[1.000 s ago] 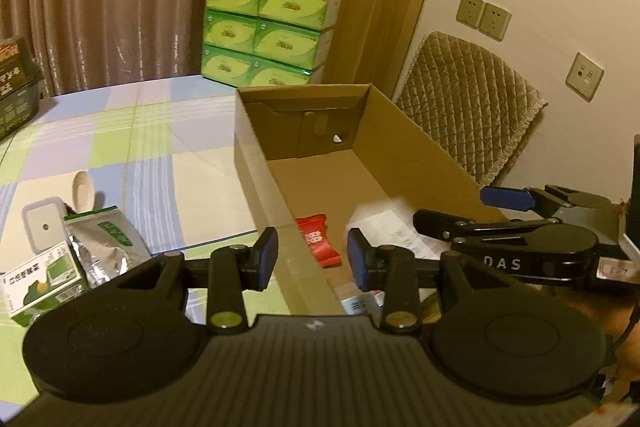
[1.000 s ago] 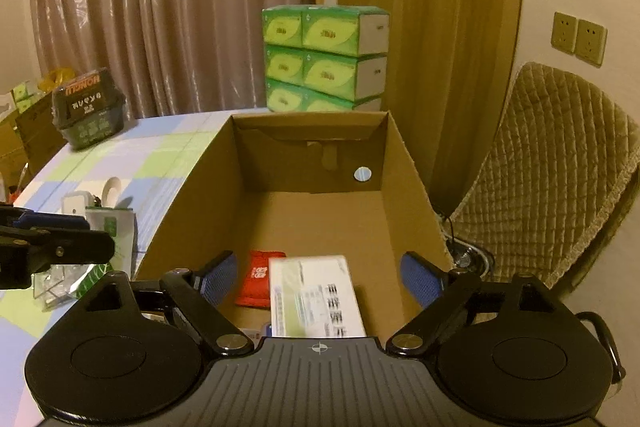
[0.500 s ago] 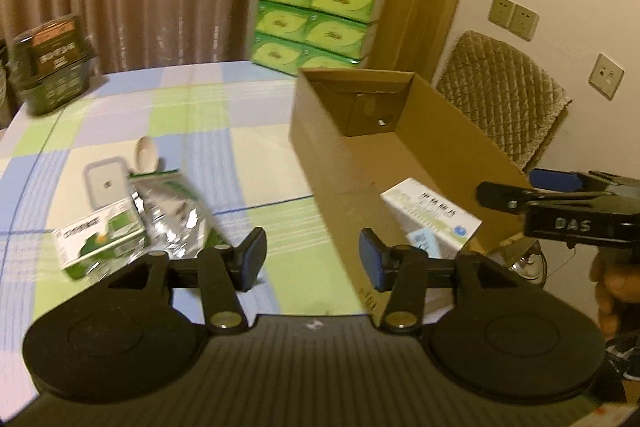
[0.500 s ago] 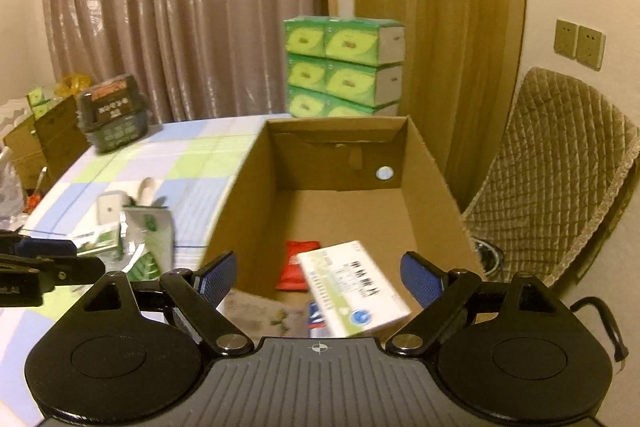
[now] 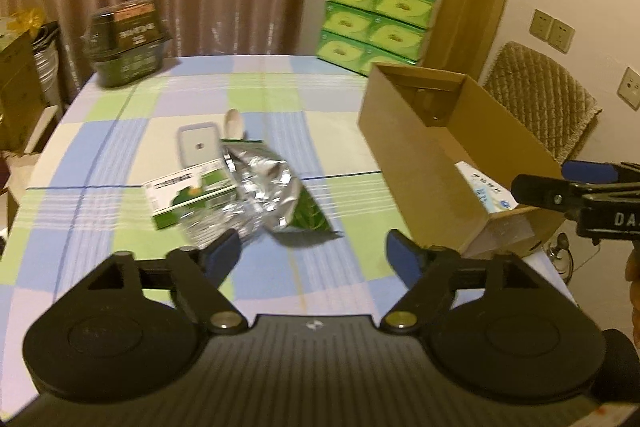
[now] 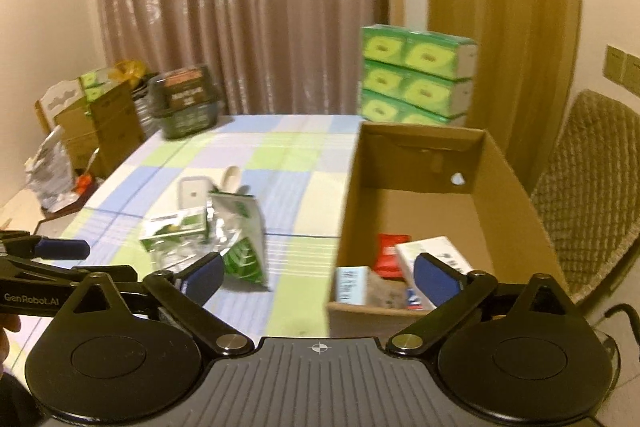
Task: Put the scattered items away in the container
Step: 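Withdraw both tools from the cardboard box toward the table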
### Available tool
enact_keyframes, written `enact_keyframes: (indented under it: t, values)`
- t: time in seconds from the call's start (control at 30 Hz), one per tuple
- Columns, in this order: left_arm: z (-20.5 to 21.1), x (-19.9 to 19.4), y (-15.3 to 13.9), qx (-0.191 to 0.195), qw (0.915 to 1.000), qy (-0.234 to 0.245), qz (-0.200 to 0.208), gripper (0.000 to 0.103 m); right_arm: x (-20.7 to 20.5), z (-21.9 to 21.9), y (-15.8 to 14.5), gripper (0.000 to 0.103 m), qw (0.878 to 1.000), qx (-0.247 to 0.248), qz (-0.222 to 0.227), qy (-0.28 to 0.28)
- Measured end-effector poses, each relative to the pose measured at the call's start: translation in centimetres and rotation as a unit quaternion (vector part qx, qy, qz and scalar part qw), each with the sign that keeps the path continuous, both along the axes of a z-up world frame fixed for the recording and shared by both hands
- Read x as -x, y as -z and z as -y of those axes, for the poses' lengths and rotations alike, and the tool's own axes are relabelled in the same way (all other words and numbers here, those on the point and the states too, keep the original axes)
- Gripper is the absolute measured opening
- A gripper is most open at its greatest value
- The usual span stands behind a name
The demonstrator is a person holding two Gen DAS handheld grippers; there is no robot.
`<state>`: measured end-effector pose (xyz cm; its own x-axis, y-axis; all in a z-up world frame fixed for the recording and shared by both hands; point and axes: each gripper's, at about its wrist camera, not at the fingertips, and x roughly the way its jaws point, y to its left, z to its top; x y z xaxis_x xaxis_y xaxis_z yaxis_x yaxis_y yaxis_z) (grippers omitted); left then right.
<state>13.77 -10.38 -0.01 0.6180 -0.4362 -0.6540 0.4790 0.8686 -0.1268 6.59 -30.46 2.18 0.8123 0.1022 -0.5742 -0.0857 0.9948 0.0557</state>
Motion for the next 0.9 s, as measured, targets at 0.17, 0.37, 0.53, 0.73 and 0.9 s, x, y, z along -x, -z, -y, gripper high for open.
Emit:
enact_keyframes:
  t: [0.17, 0.37, 0.53, 0.73, 0.9]
  values:
    - [-2.7, 0.7, -0.2, -0.009, 0.9999, -0.014, 0.003, 0.089, 0.0, -2.3, 0.2, 0.101, 1.0, -0.002, -0.007, -0.028]
    - [-6.1, 0.9, 0.5, -0.04, 0.9984, -0.041, 0.002, 0.097, -0.1, -4.9, 1.6, 0.101, 0.998, 0.003, -0.025, -0.059]
    - [-8.3, 0.6, 1.4, -0.059, 0.9969, -0.052, -0.002, 0.098, -0.6, -6.6, 2.8, 0.101, 0.996, 0.009, -0.037, -0.085]
    - [-8.7, -0.5, 2.1, -0.076, 0.9967, -0.028, 0.008, 0.098, -2.2, -7.7, 4.2, 0.101, 0.994, 0.007, -0.048, -0.094]
    - [-8.0, -2.3, 3.3, -0.089, 0.9957, 0.017, 0.016, 0.097, -4.2, -8.0, 5.5, 0.101, 0.993, 0.007, -0.061, -0.097]
